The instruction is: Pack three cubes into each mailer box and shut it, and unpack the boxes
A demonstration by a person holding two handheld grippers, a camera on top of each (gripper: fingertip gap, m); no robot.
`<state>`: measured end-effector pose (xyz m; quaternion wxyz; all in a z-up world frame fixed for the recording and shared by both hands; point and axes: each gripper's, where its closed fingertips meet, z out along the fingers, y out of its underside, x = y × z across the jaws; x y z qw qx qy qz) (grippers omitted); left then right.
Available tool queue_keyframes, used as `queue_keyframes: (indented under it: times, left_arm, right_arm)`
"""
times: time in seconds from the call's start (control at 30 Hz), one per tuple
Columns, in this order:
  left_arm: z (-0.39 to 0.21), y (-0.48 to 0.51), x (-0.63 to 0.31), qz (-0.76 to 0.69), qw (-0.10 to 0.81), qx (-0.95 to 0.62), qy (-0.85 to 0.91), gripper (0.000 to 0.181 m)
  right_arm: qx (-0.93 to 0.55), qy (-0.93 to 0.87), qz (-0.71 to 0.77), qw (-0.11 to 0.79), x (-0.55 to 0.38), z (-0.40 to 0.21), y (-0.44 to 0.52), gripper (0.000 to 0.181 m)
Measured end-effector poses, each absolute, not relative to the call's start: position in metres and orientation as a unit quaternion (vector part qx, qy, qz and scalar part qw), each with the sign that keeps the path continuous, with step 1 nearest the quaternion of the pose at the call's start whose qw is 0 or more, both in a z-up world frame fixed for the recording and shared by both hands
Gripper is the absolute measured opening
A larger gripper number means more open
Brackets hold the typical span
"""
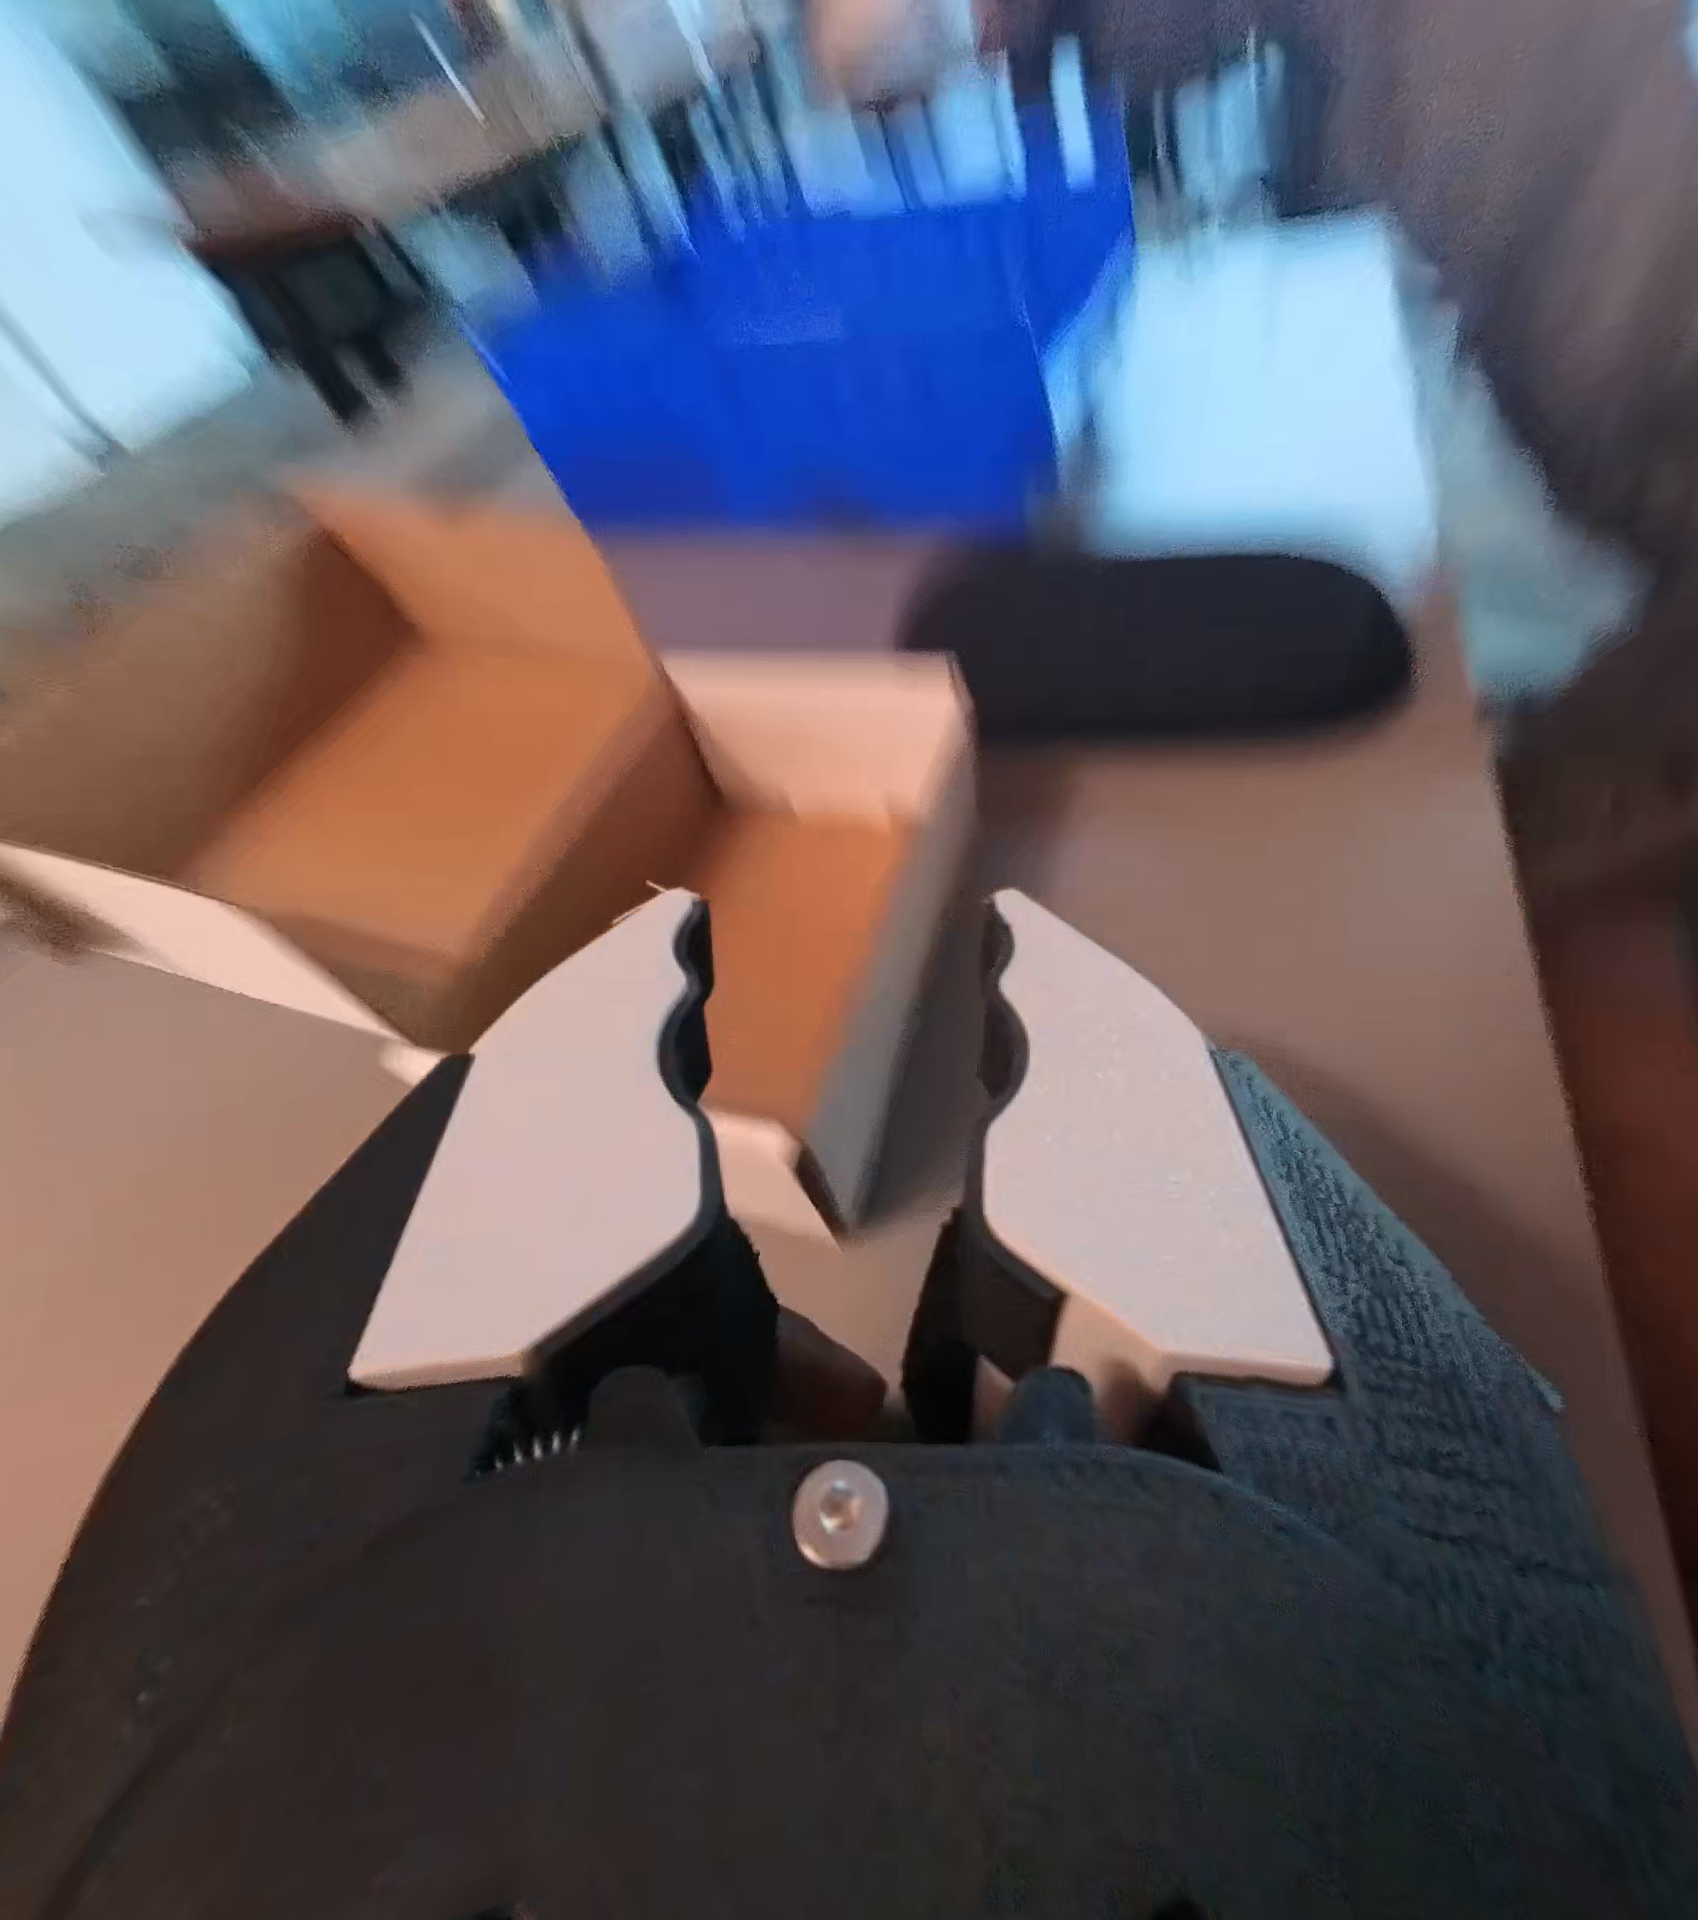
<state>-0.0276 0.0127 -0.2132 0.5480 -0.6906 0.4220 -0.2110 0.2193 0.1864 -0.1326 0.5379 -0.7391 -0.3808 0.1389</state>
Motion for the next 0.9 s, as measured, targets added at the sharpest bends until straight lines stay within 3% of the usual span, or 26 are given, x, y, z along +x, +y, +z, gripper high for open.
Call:
queue_keyframes:
  times: [0.03,0.1,0.17,0.27,0.43,0.57,0.73,0.9]
  left_arm:
    - [-0.192,0.020,-0.035,-0.219,0.587,-0.680,0.381,0.049]
    - [-0.157,0.044,-0.063,-0.204,0.652,-0.681,0.265,0.043]
    - [-0.144,0.071,-0.089,-0.179,0.666,-0.704,0.171,0.033]
    - [-0.163,0.108,-0.106,-0.144,0.619,-0.763,0.121,0.015]
    - [-0.215,0.155,-0.120,-0.150,0.535,-0.827,0.084,0.008]
    - [-0.214,0.153,-0.093,-0.256,0.523,-0.804,0.125,0.000]
    - [-0.190,0.102,-0.076,-0.149,0.608,-0.713,0.316,0.000]
    - [-0.217,0.061,-0.064,-0.051,0.583,-0.685,0.434,0.001]
  right_arm:
    - [-0.689,-0.394,0.176,0.583,0.194,-0.114,0.176,0.043]
    - [-0.631,-0.393,0.240,0.625,0.153,-0.095,0.161,0.027]
    - [-0.656,-0.373,0.309,0.579,0.116,-0.111,0.157,0.014]
    - [-0.714,-0.383,0.316,0.493,0.080,-0.164,0.171,0.004]
    - [-0.767,-0.369,0.310,0.423,0.054,-0.221,0.203,0.002]
    - [-0.745,-0.391,0.368,0.397,0.033,-0.221,0.195,0.000]
    - [-0.646,-0.484,0.306,0.504,0.046,-0.192,0.160,0.000]
    - [-0.591,-0.572,0.208,0.530,0.058,-0.216,0.113,0.000]
